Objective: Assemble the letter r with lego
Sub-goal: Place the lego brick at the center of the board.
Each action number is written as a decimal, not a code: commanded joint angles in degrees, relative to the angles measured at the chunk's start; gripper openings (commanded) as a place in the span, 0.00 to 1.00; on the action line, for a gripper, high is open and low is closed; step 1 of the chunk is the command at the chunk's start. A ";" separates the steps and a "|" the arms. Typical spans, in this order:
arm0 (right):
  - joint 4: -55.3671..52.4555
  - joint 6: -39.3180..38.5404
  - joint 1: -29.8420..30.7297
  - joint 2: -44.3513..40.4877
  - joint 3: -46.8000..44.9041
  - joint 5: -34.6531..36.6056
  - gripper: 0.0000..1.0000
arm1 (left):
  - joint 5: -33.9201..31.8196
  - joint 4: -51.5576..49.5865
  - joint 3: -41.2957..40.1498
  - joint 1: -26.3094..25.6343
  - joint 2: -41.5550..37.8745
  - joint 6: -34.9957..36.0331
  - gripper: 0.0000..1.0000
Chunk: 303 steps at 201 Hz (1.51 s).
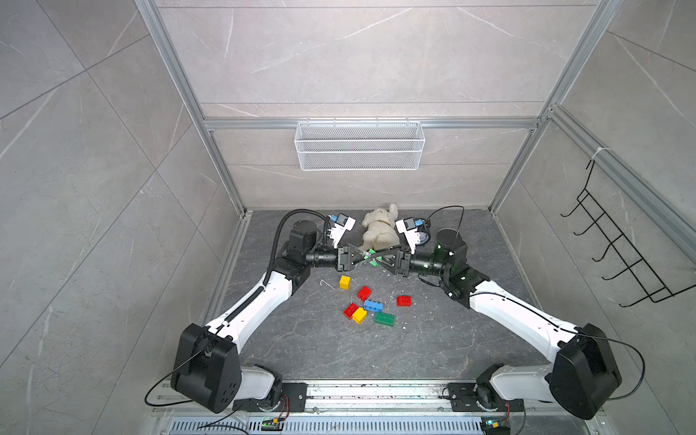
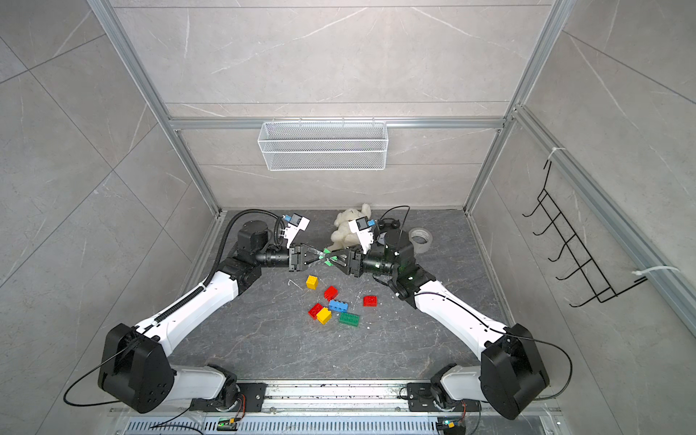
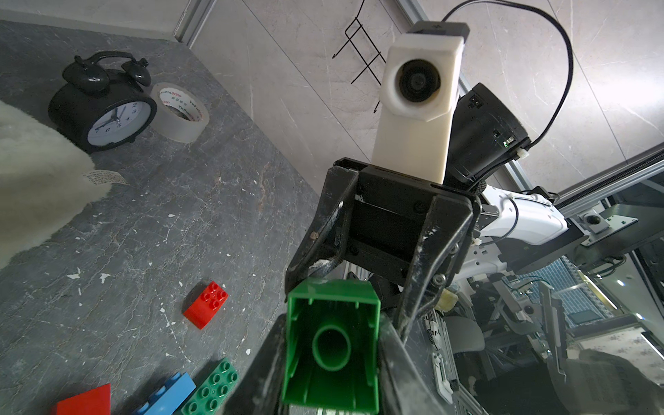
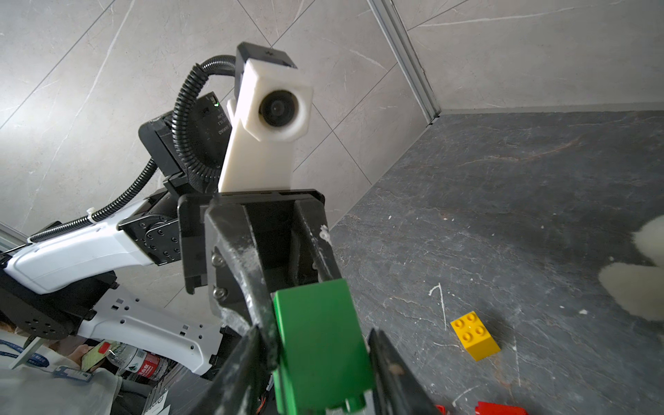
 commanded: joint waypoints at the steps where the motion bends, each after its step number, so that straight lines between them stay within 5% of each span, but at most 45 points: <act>1: -4.14 -2.34 1.14 -1.13 -1.59 -1.53 0.42 | -4.81 1.03 4.17 -0.45 0.68 1.35 0.16; 84: -10.38 -6.18 0.97 -2.52 -1.64 -2.08 0.65 | -5.51 -1.70 4.76 -0.37 -0.43 2.78 0.16; 233: 9.24 3.96 -3.91 1.47 -2.42 -8.10 0.66 | 2.34 3.83 3.38 -0.21 -0.40 -0.42 0.16; 303: 12.99 5.93 -3.98 2.55 -2.22 -9.28 0.52 | 2.50 3.84 3.94 -0.22 1.22 -0.68 0.16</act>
